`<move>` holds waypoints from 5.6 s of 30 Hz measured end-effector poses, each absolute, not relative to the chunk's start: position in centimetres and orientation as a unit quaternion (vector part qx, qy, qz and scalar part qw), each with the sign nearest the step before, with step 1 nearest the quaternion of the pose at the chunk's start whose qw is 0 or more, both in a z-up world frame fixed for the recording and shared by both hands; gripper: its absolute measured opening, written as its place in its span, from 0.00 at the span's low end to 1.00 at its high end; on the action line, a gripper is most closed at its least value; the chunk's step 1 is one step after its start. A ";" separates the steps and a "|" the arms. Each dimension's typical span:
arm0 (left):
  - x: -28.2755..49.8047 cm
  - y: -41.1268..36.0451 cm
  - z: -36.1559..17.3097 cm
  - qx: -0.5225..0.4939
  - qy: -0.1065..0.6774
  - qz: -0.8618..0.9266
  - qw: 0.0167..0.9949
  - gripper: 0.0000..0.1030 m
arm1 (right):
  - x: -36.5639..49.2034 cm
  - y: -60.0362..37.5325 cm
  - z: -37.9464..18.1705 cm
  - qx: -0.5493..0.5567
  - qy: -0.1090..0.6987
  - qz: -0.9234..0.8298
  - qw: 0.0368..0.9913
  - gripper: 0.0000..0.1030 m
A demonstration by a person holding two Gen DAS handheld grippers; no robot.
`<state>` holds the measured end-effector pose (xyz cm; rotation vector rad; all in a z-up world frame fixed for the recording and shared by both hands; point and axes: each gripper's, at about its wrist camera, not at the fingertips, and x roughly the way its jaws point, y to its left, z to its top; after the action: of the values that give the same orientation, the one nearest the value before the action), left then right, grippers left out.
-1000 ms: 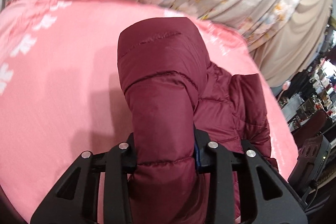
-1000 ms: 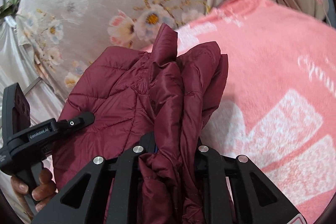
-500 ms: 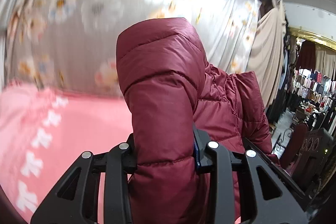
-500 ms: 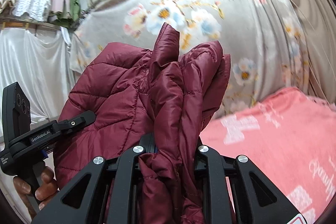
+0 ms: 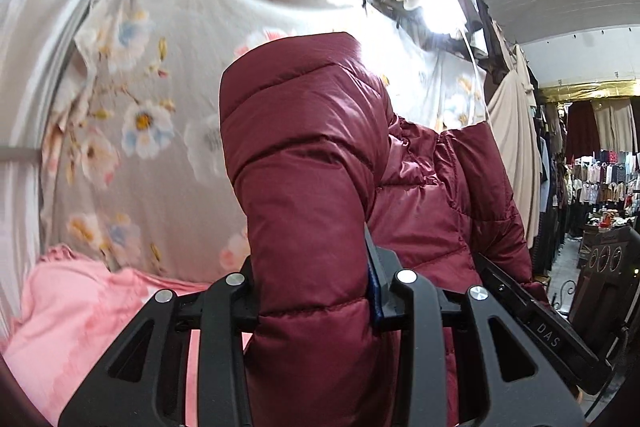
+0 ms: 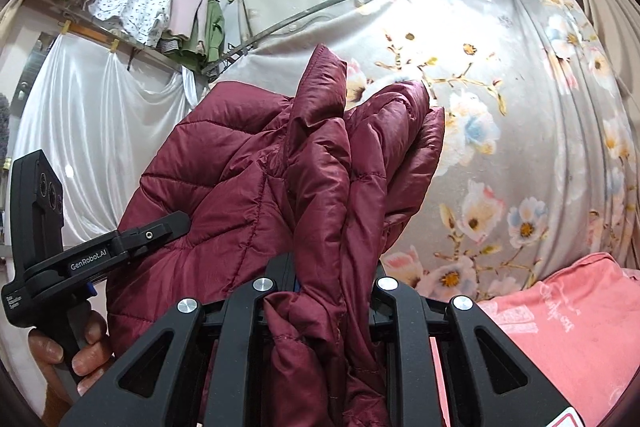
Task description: Fold large clothes
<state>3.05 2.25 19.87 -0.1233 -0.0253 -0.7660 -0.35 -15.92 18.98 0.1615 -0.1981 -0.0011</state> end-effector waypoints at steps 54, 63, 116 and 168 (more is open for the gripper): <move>30.7 -0.3 -11.7 -0.046 0.324 -0.254 0.910 0.55 | 25.9 -20.9 -10.5 0.185 0.254 -0.069 0.947 0.41; 25.3 0.1 -7.0 0.014 0.296 -0.154 0.942 0.66 | 19.3 -18.8 -4.1 0.092 0.186 -0.117 0.971 0.47; 18.4 -0.1 -9.6 0.007 0.356 -0.060 0.932 0.69 | 14.7 -16.0 -8.4 0.062 0.309 -0.117 0.942 0.14; 10.0 -1.3 -14.2 0.031 0.299 -0.062 0.952 0.90 | 8.8 -14.2 -12.0 0.010 0.277 -0.163 0.947 0.54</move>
<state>9.99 -1.33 -14.16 0.0630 0.6085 -0.1258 8.78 -14.25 -12.02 0.0200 0.5636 -0.3315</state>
